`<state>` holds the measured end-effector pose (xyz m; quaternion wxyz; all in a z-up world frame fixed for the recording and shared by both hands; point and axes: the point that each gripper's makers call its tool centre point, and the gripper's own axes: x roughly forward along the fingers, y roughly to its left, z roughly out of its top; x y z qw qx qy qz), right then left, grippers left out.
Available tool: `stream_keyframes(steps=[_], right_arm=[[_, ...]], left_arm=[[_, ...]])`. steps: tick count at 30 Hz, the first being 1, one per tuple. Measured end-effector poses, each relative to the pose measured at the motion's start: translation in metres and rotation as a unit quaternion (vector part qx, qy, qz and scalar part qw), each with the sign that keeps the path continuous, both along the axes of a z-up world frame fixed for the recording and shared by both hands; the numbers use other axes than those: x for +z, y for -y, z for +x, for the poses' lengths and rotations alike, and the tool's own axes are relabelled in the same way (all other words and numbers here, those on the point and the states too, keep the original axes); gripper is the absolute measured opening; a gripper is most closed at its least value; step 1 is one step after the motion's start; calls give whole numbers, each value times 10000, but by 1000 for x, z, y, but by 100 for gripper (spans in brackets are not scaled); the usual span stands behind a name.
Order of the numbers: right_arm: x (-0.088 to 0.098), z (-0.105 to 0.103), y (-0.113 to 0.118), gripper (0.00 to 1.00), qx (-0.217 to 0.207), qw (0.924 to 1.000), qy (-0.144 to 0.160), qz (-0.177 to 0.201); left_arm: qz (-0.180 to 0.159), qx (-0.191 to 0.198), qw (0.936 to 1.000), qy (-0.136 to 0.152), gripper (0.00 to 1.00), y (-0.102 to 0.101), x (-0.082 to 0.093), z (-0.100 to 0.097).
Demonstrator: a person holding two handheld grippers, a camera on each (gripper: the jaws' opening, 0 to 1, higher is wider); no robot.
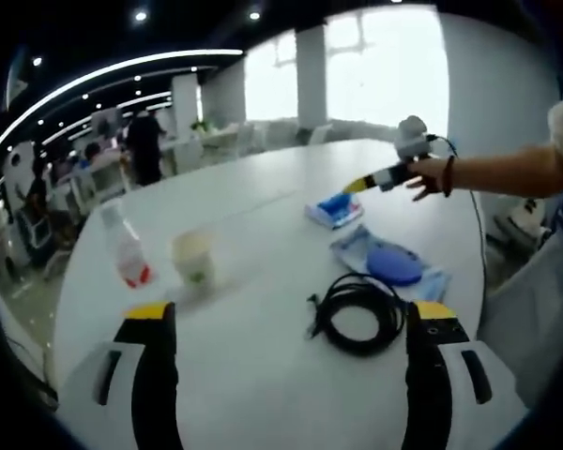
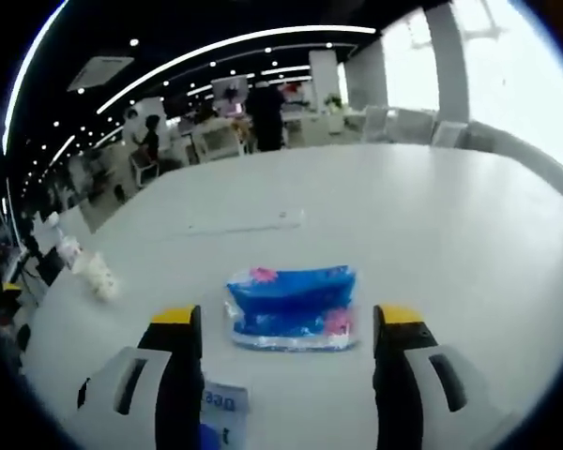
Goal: Arrange the tabletop items into an orderly group along one side of the table until the central work area is clear of visible clutter.
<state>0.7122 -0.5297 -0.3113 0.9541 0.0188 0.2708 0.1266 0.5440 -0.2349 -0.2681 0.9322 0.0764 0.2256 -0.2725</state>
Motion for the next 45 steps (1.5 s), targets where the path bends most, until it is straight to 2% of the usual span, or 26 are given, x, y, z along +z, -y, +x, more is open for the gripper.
stream_keyframes(steps=[7, 11, 14, 16, 19, 22, 30, 31, 37, 41, 45], right_arm=[[2, -28, -15, 85, 227, 9995, -60, 190], [6, -45, -32, 91, 535, 9983, -56, 212], [12, -58, -45, 93, 813, 9966, 34, 90], [14, -63, -51, 97, 944, 9955, 85, 14], [14, -72, -59, 99, 1071, 9941, 4, 157], [13, -79, -62, 99, 1148, 9932, -47, 173], [8, -110, -68, 99, 1416, 9895, -181, -214], [10, -115, -70, 99, 1414, 9897, -108, -209], [4, -141, -74, 99, 1382, 9896, -404, -48], [11, -155, -77, 99, 1316, 9905, -388, 28], [8, -167, -82, 99, 1341, 9898, -484, 22]], left_arm=[[-159, -174, 9997, -26, 98, 12, 1, -3], [-266, -244, 9993, -25, 99, 17, 4, 1], [-369, -242, 9990, 14, 99, 20, 8, 3], [-363, -260, 9990, 29, 99, 21, 9, 3], [-304, -293, 9991, 31, 99, 21, 9, 3], [-319, -306, 9990, 47, 99, 22, 10, 4], [-377, -577, 9976, -28, 96, 31, 8, 8], [-384, -608, 9974, -17, 95, 32, 9, 9], [-332, -857, 9958, -44, 94, 44, 5, 16], [-221, -1071, 9940, -19, 94, 53, 1, 24], [-143, -1230, 9923, -47, 92, 62, -3, 33]])
